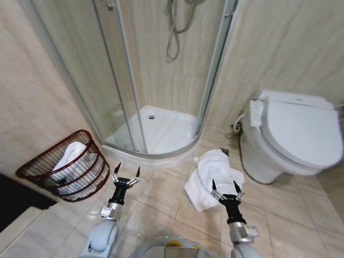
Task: Discard the used towel into the hamper.
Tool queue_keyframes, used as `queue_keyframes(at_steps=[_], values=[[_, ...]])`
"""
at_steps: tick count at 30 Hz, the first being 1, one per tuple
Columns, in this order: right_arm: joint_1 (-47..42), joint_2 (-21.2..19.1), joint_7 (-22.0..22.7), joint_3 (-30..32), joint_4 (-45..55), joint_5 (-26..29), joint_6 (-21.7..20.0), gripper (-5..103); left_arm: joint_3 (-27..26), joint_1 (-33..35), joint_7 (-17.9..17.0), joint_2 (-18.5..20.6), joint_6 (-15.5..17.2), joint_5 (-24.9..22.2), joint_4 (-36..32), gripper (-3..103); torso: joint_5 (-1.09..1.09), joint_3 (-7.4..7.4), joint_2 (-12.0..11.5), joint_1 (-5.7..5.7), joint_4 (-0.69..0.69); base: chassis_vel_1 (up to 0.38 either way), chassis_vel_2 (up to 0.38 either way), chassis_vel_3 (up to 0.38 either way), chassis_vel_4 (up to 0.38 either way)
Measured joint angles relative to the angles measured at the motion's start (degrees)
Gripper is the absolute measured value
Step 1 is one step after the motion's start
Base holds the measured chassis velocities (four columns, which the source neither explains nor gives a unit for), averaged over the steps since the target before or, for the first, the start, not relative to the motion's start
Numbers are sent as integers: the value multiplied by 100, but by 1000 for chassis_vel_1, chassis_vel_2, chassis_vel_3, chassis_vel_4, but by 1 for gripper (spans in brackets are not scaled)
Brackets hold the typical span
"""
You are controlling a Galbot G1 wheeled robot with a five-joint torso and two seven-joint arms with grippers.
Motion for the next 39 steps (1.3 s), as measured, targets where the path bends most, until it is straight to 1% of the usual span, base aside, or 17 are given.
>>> queue_keyframes(at_steps=[14, 16, 20, 23, 26, 39], values=[[-9, -18, 43, 23, -45, 33, 83, 100, -7, 5, -15, -26, -83, 12, 62, 100, 0, 2, 2, 0, -1, -125, -119, -121, -118], [-16, -16, 36, 18, -49, 72, 85, 100, 23, -23, -110, -39, -135, -14, 80, 100, 0, 3, 3, 0, -2, -108, -118, -99, -116], [-12, -3, 41, 19, -68, 85, 91, 100, 45, -37, -164, -44, -154, -61, 80, 100, 1, 3, 3, 0, -3, -96, -82, -83, -108], [-5, -5, 154, 21, -92, 41, 106, 100, 49, -31, -170, -48, -154, -77, 58, 100, 0, 3, 3, 0, 1, -18, -18, -6, -13], [-4, -6, 190, 24, -96, 35, 110, 100, 49, -29, -170, -50, -154, -81, 56, 100, 0, 3, 4, 0, 1, 0, 0, 0, 0], [0, -24, 288, 38, -118, 35, 175, 100, 56, -26, -159, -65, -160, -76, 52, 100, 0, 4, 5, 0, -1, -34, 26, 33, -31]])
